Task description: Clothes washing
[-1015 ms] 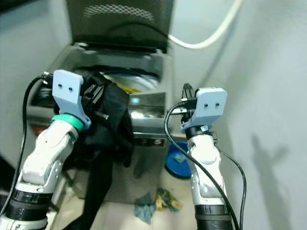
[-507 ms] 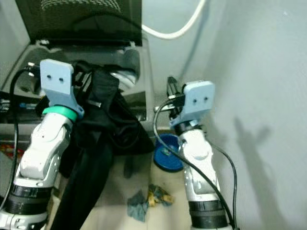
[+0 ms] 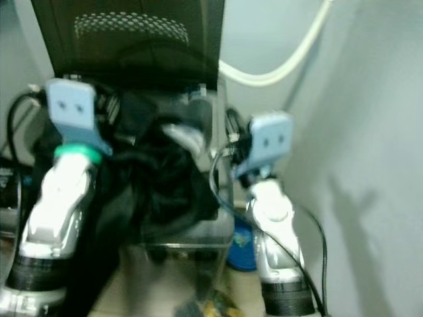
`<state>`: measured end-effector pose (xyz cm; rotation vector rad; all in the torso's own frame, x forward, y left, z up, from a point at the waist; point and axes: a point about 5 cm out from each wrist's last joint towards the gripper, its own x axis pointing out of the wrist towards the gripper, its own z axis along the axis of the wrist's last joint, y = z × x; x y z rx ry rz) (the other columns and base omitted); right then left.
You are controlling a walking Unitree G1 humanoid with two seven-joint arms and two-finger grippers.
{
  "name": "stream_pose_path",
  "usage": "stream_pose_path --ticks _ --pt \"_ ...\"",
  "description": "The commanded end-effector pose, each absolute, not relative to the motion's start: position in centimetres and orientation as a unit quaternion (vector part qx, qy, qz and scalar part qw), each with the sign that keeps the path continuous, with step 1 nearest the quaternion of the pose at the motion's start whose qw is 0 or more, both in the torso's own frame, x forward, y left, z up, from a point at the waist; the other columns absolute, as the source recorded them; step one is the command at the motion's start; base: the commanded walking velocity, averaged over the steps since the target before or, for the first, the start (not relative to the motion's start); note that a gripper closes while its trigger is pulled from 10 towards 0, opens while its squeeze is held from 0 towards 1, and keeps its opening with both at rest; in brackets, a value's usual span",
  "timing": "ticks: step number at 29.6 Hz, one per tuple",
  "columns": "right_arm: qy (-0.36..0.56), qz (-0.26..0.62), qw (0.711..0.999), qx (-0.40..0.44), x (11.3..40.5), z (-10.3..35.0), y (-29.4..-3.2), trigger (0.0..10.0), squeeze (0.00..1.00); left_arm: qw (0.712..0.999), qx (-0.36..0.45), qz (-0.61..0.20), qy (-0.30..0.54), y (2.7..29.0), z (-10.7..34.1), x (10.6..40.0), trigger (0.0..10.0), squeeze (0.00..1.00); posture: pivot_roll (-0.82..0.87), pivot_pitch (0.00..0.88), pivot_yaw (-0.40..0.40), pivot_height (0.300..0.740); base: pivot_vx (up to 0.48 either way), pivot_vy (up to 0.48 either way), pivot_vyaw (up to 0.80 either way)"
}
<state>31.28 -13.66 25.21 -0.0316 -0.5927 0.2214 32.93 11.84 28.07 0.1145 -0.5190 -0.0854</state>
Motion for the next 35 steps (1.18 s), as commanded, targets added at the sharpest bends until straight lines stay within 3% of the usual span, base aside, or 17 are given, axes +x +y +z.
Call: stream_pose_path --ticks 1,28,35 --pt "-0.288 0.12 0.95 -0.01 31.2 24.9 -13.0 10.0 0.0 0.958 0.057 -0.027 -0.279 12.6 28.8 32.6 10.0 0.0 0.1 0.0 0.051 0.74 0.0 0.0 0.0" --pt "-0.284 0.115 0.952 -0.017 31.5 24.7 -13.3 10.0 0.0 0.962 0.058 -0.061 -0.26 11.7 28.2 32.7 10.0 0.0 0.09 0.0 0.05 0.74 0.0 0.0 0.0" --pt "-0.282 0.112 0.953 -0.017 31.4 24.6 -13.4 10.0 0.0 0.963 0.054 -0.065 -0.258 11.6 28.1 32.8 10.0 0.0 0.09 0.0 0.052 0.74 0.0 -0.396 0.0"
